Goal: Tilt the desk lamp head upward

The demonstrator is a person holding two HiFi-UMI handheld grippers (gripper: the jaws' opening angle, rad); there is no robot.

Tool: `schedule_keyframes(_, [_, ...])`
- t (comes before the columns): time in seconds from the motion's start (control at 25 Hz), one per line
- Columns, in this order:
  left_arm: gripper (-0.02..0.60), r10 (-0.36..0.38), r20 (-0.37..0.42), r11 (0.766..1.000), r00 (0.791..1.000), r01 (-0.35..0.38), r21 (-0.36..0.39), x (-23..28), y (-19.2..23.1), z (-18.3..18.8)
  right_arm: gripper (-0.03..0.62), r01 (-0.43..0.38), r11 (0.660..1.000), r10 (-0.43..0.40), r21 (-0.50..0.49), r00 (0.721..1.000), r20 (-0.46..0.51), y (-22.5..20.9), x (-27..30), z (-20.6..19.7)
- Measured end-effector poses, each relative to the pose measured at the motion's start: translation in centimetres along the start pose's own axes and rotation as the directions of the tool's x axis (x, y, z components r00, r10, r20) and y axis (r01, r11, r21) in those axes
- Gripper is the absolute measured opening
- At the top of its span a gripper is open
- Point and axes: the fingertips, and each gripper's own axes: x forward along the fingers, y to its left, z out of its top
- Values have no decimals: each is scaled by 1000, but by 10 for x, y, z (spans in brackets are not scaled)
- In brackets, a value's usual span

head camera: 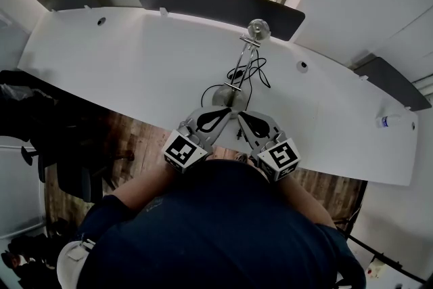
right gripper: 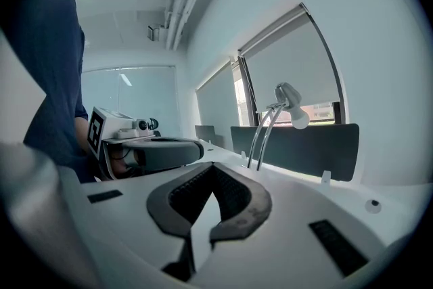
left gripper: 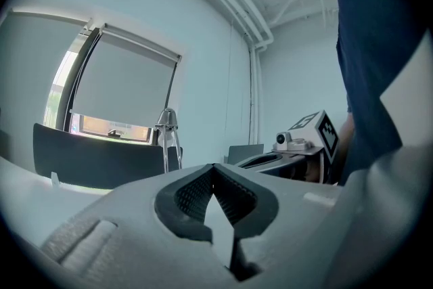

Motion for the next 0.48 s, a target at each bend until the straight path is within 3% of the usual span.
schedule_keyframes(0.16, [8, -5, -14, 1000, 1000, 5, 26, 0, 1, -2, 11, -5, 1000, 5, -3, 1000, 0, 0, 1, 1])
schedule_keyframes(0.48, [8, 2, 1, 1000, 1000, -2, 5, 0, 1, 3, 9, -12, 1000, 12, -5, 1000, -2, 1, 2, 3])
